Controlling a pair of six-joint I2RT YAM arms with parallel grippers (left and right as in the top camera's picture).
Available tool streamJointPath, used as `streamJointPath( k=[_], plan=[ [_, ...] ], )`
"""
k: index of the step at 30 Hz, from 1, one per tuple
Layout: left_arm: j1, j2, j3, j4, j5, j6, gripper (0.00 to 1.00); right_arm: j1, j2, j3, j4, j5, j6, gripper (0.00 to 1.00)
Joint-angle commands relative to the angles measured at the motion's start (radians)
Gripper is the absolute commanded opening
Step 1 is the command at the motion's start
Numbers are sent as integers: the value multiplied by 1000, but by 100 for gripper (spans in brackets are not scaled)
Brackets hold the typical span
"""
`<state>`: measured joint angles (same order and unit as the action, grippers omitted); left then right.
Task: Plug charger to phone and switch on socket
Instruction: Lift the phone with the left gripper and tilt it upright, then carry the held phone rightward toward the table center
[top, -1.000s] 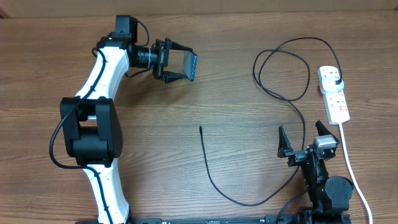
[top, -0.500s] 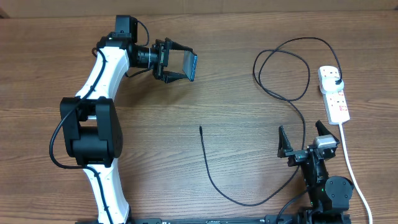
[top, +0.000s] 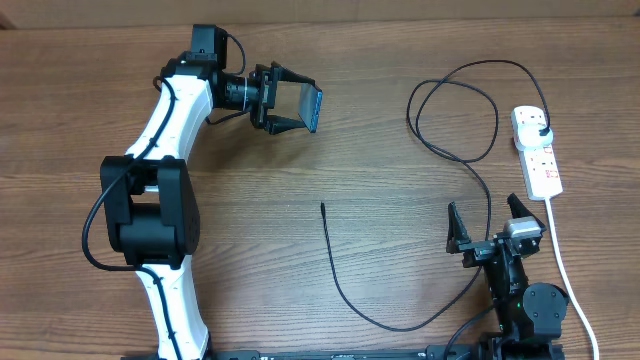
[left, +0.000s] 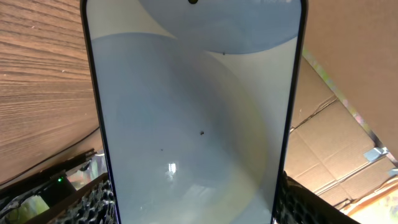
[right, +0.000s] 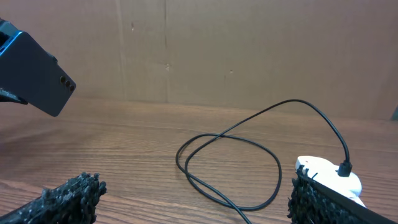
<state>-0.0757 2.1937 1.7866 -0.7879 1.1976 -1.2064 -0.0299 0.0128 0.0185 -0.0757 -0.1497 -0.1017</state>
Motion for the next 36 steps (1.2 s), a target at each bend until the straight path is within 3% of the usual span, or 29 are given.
streamJointPath(
  k=[1,19,26,36],
  plan=[
    [-5,-52,25,4,56,-13,4,8,-10,-11,3,3,-1,100],
    [-28,-52,25,3,-15,17,4,8,-10,-11,3,3,-1,100],
    [-70,-52,25,-3,-195,93,4,8,-10,-11,4,3,-1,100],
    [-124,-52,25,-110,-586,137,4,8,-10,-11,4,3,-1,100]
  ],
)
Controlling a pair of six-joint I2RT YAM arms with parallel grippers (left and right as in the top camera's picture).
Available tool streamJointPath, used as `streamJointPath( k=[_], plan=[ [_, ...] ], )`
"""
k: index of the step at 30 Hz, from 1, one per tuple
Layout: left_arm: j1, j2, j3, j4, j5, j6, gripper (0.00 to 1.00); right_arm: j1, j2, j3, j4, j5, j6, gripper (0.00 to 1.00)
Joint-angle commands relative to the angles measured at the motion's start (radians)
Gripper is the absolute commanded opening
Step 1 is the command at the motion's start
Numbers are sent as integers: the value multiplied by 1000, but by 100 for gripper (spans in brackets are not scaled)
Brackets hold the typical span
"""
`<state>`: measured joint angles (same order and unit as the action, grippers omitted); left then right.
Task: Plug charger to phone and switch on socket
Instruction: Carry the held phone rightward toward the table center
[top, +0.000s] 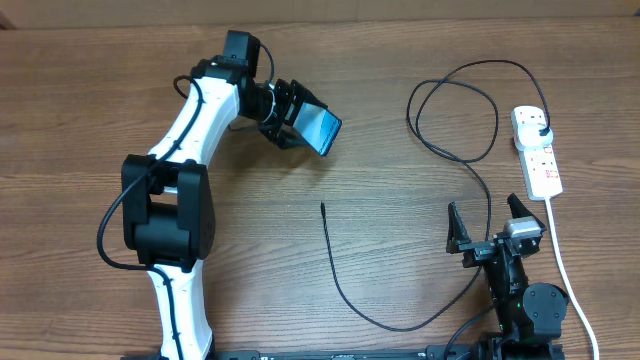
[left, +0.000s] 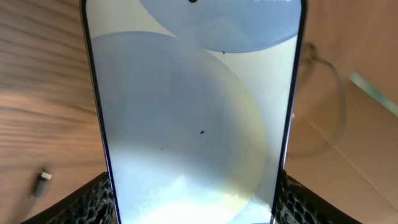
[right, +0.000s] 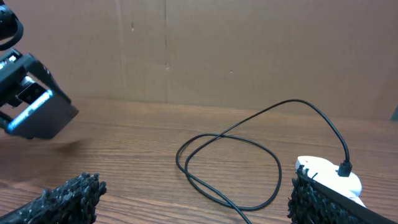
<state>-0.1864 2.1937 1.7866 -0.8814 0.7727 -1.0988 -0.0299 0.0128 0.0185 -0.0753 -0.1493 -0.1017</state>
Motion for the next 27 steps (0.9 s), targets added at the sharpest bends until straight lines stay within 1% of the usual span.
streamJointPath(
  k=[1,7,9,22,27],
  plan=[
    [-17,-52,25,-26,-188,29,4,8,-10,-11,3,3,-1,100],
    [-31,-52,24,-89,-352,29,4,8,-10,-11,3,3,-1,100],
    [-32,-52,25,-104,-381,29,4,8,-10,-11,3,3,-1,100],
    [-32,-52,25,-125,-387,30,4,8,-10,-11,5,2,-1,100],
    [-32,-52,32,-126,-380,76,4,8,-10,-10,25,-2,0,100]
  ],
)
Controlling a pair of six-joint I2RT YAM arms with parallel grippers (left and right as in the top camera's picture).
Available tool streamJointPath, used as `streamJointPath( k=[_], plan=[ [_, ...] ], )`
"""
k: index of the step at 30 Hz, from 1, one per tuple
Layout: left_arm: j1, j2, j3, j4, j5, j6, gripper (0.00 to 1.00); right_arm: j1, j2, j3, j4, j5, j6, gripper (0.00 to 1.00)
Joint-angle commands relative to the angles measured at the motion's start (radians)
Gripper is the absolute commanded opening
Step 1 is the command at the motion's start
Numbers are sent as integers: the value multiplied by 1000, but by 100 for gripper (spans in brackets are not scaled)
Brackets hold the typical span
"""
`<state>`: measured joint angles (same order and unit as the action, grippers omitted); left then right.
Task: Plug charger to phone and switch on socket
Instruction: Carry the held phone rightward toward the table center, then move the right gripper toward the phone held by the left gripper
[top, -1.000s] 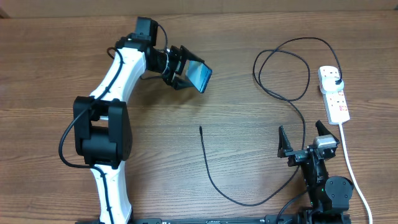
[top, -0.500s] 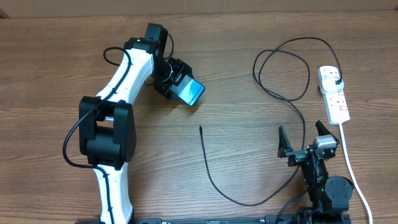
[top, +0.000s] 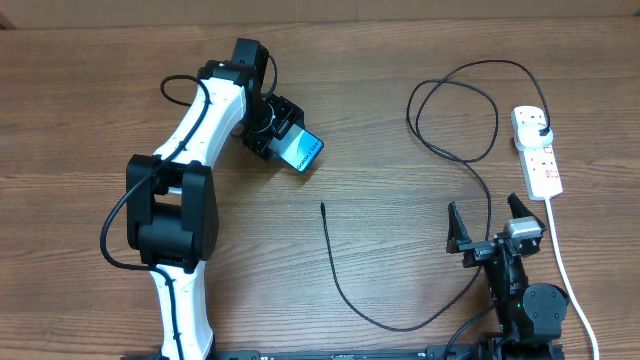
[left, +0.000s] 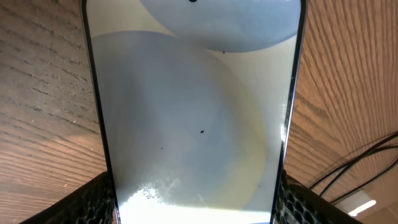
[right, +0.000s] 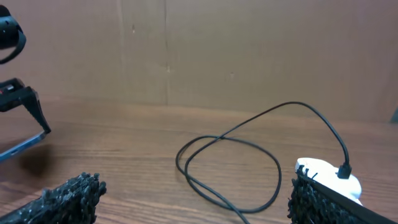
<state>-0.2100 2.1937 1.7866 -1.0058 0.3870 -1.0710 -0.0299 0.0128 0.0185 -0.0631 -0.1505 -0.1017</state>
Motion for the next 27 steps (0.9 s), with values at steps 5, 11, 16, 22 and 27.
streamJointPath(
  k=[5,11,16,22,27],
  plan=[
    [-8,-53,78,-28,6,65,4,8,-10,-2,23,5,30,100],
    [-8,-53,190,-98,0,100,4,8,-6,112,-84,7,117,100],
    [-8,-53,267,-160,-2,100,4,8,56,259,-186,7,117,100],
    [-8,-53,282,-179,-2,99,4,8,237,469,-312,-13,132,100],
    [-9,-53,282,-188,-3,99,4,8,473,664,-394,-130,132,100]
  ],
)
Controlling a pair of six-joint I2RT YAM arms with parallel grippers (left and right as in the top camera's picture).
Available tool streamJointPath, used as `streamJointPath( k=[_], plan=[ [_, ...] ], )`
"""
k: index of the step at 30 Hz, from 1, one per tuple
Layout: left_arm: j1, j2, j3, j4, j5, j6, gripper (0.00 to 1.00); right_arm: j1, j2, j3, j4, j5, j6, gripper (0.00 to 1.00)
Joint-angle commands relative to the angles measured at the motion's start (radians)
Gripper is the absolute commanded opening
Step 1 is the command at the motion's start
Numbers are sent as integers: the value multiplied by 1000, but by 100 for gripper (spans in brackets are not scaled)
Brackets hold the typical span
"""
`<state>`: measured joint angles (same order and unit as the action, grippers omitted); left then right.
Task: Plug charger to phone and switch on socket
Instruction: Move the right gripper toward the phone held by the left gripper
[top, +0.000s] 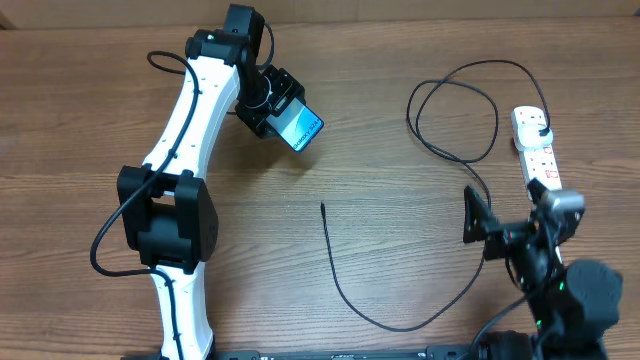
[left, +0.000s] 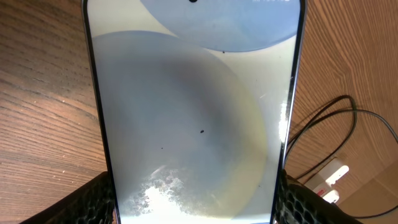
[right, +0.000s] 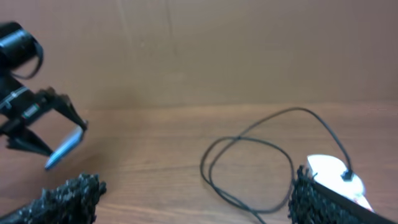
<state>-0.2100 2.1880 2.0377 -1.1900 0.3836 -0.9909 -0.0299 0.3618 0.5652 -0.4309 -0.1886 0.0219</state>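
Note:
My left gripper (top: 288, 122) is shut on the phone (top: 300, 129) at the back left of the table, screen tilted upward. The phone (left: 193, 112) fills the left wrist view, and its sides sit between the mesh pads (left: 93, 202). From the right wrist view the phone (right: 65, 146) is a thin slanted edge. The black charger cable (top: 340, 285) runs from its free plug end (top: 322, 207) to the white power strip (top: 537, 150) at the right. My right gripper (top: 510, 228) is open and empty, near the strip's front end.
The cable makes a wide loop (top: 455, 110) at the back right, left of the strip. The strip's white lead (top: 565, 260) trails toward the front edge beside my right arm. A cardboard wall (right: 217, 50) stands behind the table.
My right gripper has risen and shifted right, closer to the power strip. My left gripper has carried the phone slightly farther back, still shut on it.
My left gripper first held the phone upright at the back, screen edge-on to the overhead camera. Then it had the phone tilted and farther right, then lower with the screen up. The right arm stayed parked until now. The cable has not moved.

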Motion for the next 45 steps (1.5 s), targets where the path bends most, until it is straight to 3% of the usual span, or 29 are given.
streamJointPath(
  k=[1,7,11,14,20,27,32,41,45],
  plan=[
    [-9,-47,31,-4,1,19,4,8,172,153,-42,-120,10,100],
    [-9,-47,31,-3,0,19,4,8,453,348,-122,-348,39,100],
    [-9,-47,31,-3,0,19,4,8,649,453,-130,-622,39,100],
    [-9,-47,31,-3,0,18,4,8,811,485,-31,-906,39,100],
    [-10,-47,31,-4,-20,9,4,8,991,484,40,-1035,56,100],
    [-16,-47,31,-4,-54,-51,4,11,1089,484,168,-1035,302,100],
    [-42,-47,31,-2,-85,-143,4,45,1111,484,167,-846,456,100],
    [-104,-47,31,28,-74,-230,4,187,1121,484,168,-475,484,100],
    [-115,-47,31,39,-22,-262,4,234,1121,484,168,-339,571,100]
  ],
)
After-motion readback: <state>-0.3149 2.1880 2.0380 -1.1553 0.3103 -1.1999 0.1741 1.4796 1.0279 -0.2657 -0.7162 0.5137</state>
